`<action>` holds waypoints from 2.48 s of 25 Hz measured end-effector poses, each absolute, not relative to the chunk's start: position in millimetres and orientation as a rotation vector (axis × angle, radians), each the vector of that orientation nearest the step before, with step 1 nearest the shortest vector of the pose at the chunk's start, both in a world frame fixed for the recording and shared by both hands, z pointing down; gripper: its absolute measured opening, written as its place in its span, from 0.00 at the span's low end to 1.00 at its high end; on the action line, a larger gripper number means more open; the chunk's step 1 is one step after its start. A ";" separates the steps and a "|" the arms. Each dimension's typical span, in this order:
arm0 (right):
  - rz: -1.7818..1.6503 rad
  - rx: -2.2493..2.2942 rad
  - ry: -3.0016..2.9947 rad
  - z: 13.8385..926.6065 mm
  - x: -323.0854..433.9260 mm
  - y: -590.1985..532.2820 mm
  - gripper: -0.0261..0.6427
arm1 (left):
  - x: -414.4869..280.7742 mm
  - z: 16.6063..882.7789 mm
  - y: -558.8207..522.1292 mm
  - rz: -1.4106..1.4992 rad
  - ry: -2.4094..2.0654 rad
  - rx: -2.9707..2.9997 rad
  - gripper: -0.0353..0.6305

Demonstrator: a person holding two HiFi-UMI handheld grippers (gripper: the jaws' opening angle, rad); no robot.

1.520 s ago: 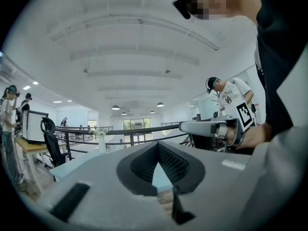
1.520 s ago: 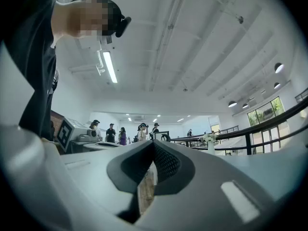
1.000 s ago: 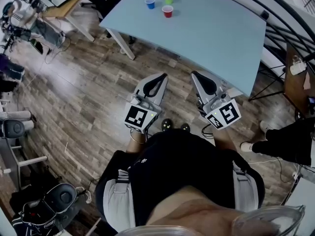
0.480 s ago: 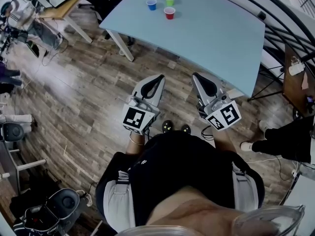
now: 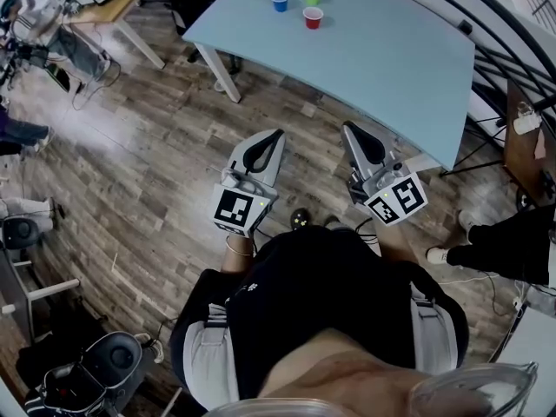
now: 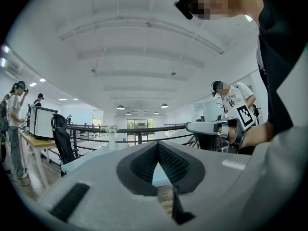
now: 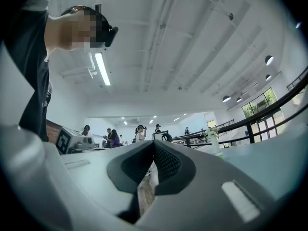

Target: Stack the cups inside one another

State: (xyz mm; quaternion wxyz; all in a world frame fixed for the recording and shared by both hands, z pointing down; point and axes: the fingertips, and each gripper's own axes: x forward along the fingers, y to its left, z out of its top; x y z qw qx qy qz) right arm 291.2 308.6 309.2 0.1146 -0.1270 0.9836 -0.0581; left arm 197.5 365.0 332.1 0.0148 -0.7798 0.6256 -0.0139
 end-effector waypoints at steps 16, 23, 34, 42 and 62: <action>-0.225 -0.387 2.867 316.3 264.7 298.6 0.04 | 161.3 342.7 372.2 -0.029 1.994 -2.411 0.04; -0.218 -0.379 2.868 318.3 245.1 268.4 0.04 | 137.8 346.4 355.1 -0.038 2.034 -2.391 0.04; -0.209 -0.402 2.863 319.3 198.3 188.2 0.04 | 80.7 343.2 297.9 -0.073 2.074 -2.358 0.04; -0.215 -0.417 2.867 330.5 161.6 123.8 0.04 | 42.2 344.8 234.0 -0.101 2.066 -2.356 0.04; -0.196 -0.530 2.851 337.2 109.0 -22.1 0.04 | -21.9 346.2 76.3 -0.142 2.007 -2.421 0.04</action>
